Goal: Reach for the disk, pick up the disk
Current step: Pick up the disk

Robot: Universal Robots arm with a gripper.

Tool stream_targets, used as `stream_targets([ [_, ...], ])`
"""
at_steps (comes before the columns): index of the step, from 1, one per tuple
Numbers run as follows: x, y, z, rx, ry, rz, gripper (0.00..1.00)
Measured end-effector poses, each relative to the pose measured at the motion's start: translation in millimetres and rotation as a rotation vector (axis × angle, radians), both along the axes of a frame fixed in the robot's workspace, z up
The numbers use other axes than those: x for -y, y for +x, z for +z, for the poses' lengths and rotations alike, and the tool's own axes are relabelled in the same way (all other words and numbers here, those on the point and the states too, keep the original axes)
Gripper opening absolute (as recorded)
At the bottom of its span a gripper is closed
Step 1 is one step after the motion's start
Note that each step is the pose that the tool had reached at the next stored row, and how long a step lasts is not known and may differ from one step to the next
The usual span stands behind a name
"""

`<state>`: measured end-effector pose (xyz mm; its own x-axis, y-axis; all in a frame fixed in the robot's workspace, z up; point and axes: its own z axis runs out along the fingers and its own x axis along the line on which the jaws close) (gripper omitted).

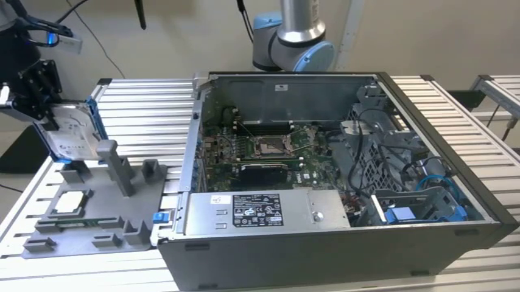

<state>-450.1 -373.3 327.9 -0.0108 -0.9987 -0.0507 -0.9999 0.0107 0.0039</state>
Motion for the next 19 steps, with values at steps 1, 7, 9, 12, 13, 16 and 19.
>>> stream_targets([
  [1,0.0,0.0,1.1,0.0,0.0001,0.0,0.0],
  [7,0.0,0.0,7.9,0.0,0.0001,0.0,0.0],
  [9,0.0,0.0,9.9,-0.0001,0.0001,0.0,0.0],
  [12,0.0,0.0,12.9,0.0,0.0001,0.0,0.0],
  [13,0.0,-0.1,14.2,0.0,0.0001,0.0,0.0],
  [16,0.0,0.0,18.2,0.0,0.0002,0.0,0.0],
  [19,0.0,-0.1,21.5,-0.0001,0.0002,0.0,0.0],
])
